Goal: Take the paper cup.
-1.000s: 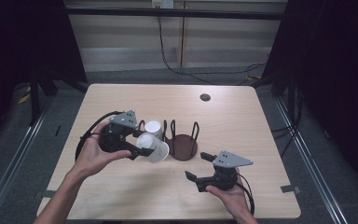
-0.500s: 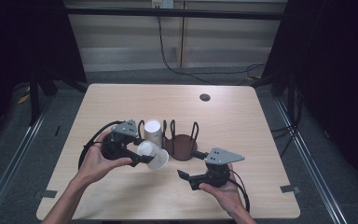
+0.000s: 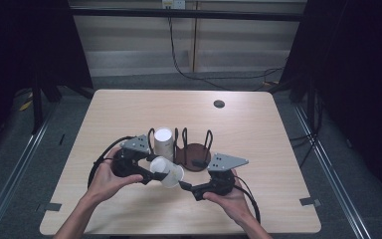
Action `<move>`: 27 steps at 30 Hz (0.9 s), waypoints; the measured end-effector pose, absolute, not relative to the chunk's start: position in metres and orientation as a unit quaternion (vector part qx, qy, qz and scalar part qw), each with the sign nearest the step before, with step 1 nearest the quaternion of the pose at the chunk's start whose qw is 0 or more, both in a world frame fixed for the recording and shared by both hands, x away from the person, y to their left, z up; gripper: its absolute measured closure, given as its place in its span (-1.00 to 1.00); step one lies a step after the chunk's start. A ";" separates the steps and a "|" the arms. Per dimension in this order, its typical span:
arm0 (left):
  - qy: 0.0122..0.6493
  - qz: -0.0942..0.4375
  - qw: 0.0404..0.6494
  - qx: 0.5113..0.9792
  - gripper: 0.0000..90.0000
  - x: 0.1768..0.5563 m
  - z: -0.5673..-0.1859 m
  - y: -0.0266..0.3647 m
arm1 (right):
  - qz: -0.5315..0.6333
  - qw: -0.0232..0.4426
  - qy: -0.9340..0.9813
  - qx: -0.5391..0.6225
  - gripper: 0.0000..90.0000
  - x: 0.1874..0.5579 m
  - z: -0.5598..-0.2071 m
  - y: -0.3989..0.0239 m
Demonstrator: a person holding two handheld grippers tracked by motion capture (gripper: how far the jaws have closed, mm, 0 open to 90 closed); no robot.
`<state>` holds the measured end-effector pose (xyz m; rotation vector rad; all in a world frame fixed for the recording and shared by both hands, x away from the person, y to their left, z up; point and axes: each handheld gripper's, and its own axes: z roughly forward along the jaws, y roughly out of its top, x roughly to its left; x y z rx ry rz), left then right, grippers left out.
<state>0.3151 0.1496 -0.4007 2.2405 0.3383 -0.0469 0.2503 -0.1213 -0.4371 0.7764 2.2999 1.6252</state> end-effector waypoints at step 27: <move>0.109 -0.064 0.472 0.873 -0.18 0.299 -0.387 0.142 | 0.580 0.085 0.778 0.226 -0.56 0.245 -0.453 -0.115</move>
